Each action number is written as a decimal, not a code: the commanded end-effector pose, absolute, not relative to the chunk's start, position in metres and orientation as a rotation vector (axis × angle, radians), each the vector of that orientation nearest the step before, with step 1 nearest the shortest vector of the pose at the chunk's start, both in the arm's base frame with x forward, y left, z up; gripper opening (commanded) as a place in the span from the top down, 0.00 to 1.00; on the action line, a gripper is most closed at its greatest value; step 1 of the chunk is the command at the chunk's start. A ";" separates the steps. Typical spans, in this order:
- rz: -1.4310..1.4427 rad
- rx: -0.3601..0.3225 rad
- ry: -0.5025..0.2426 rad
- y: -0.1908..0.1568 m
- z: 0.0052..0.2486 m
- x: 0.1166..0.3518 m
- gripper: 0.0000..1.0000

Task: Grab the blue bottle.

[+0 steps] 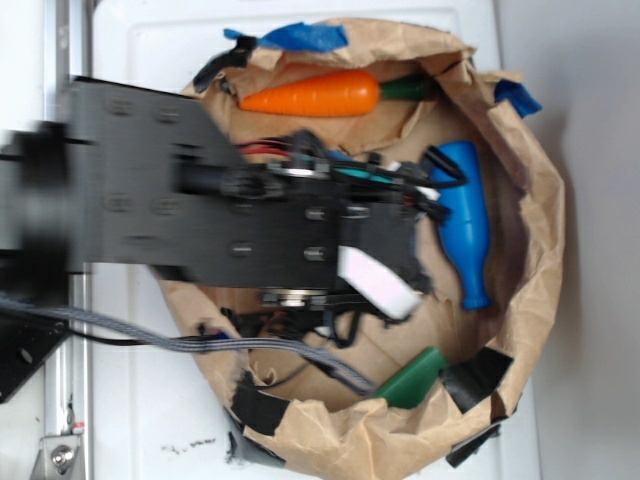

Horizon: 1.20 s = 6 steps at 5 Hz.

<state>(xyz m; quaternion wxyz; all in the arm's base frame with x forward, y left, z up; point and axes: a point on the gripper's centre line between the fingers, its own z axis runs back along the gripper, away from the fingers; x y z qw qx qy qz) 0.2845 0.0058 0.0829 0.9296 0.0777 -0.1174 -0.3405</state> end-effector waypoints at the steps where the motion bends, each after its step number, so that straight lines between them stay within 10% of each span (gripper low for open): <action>1: -0.705 0.180 -0.289 0.000 0.099 0.293 0.00; 6: -1.081 0.220 -0.309 0.030 0.076 0.290 0.00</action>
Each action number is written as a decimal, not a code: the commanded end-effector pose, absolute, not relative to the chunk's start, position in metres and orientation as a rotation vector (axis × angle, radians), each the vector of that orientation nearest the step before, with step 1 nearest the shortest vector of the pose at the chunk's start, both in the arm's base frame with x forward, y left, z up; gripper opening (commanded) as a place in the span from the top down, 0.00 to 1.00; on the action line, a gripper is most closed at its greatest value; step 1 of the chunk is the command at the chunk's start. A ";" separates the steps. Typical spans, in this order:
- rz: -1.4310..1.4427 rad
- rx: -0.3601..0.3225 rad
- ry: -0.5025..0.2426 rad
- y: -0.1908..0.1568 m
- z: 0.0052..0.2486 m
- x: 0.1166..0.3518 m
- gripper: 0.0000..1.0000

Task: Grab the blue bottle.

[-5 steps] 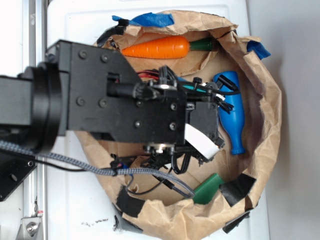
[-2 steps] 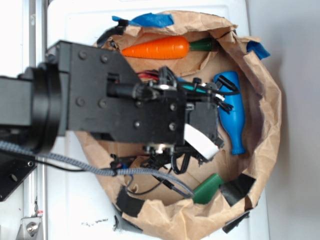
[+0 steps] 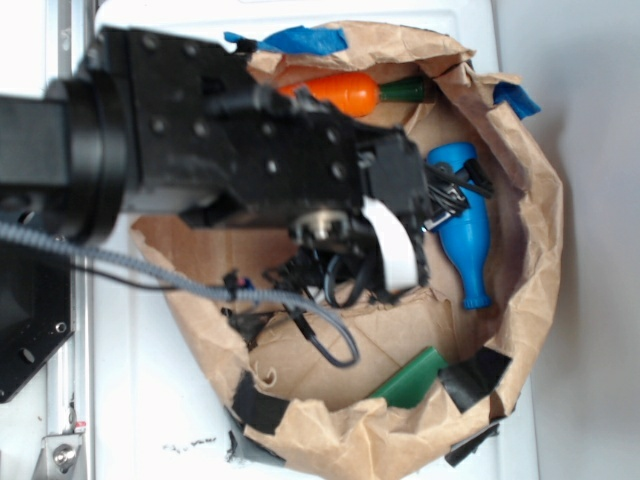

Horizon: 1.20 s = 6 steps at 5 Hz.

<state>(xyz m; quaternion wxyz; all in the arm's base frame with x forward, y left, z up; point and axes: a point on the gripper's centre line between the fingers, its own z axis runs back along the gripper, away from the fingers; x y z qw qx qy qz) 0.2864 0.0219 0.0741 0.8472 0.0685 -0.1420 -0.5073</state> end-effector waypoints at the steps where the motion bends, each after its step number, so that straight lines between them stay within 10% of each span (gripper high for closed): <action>1: -1.063 0.228 -0.289 0.030 0.064 0.292 0.00; 6: -0.984 0.222 -0.282 0.032 0.063 0.324 0.00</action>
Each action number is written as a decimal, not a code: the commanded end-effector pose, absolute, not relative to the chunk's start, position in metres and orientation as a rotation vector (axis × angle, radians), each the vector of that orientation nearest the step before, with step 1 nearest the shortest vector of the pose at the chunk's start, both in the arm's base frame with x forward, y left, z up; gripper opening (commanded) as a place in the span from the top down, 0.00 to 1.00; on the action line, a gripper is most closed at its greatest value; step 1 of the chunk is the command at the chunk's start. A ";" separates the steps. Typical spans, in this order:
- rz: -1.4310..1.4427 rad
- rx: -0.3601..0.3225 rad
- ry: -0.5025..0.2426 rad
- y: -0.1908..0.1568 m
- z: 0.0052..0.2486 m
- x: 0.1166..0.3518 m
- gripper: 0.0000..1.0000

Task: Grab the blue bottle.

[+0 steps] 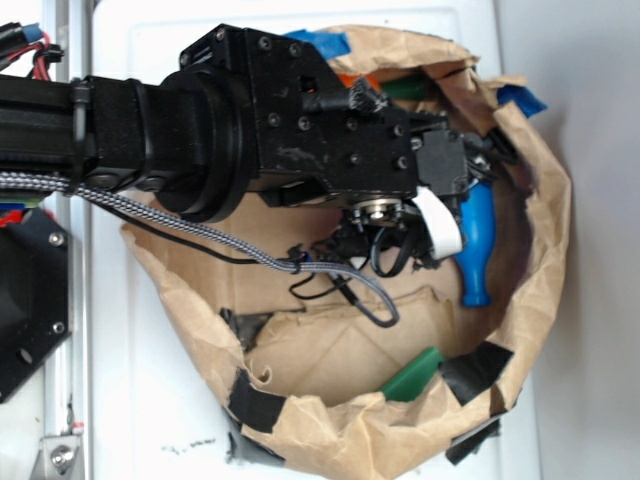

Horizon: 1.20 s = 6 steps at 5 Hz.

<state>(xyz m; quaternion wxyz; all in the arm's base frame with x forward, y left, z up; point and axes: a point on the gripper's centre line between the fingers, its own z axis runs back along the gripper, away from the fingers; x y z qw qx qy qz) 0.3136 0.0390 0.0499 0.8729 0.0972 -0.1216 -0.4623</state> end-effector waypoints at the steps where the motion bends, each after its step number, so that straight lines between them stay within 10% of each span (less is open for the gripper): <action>1: -0.975 0.196 -0.264 0.029 0.057 0.330 0.00; 6: -0.945 0.191 -0.174 0.023 0.023 0.338 0.00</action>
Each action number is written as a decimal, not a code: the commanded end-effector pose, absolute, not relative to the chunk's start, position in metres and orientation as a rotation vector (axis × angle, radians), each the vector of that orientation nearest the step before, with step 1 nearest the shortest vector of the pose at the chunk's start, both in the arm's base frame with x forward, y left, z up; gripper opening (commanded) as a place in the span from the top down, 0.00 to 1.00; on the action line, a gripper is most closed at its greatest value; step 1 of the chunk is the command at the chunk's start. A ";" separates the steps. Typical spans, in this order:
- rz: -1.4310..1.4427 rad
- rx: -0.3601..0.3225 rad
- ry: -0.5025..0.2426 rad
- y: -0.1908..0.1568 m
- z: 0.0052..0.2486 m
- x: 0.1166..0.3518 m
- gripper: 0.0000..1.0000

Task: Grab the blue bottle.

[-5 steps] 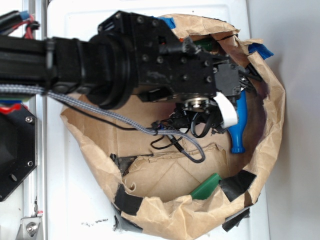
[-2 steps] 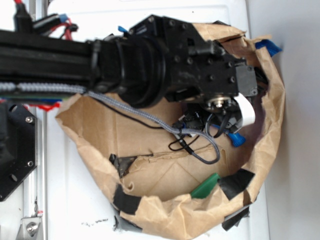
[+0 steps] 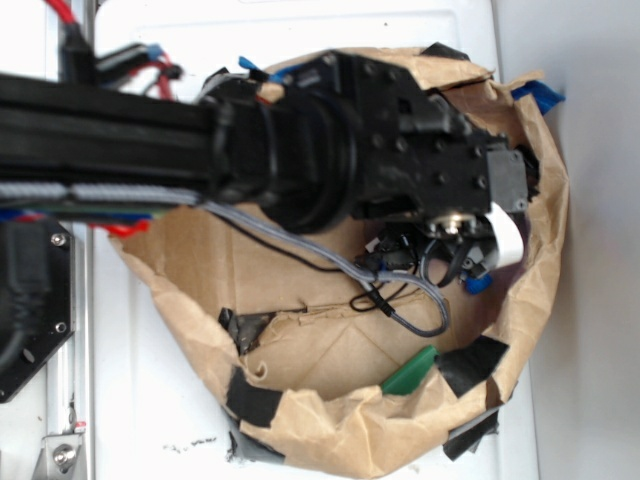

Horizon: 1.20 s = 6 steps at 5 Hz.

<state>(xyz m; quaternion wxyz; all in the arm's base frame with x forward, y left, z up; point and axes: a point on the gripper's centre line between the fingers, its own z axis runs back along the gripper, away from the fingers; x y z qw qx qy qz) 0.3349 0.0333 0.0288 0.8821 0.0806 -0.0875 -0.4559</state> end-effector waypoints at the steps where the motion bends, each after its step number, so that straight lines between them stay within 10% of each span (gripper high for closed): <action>1: -0.925 0.173 -0.185 0.023 0.024 0.336 1.00; 3: -0.909 0.178 -0.193 0.025 0.032 0.330 1.00; 6: -0.559 0.153 -0.228 0.007 0.135 0.284 1.00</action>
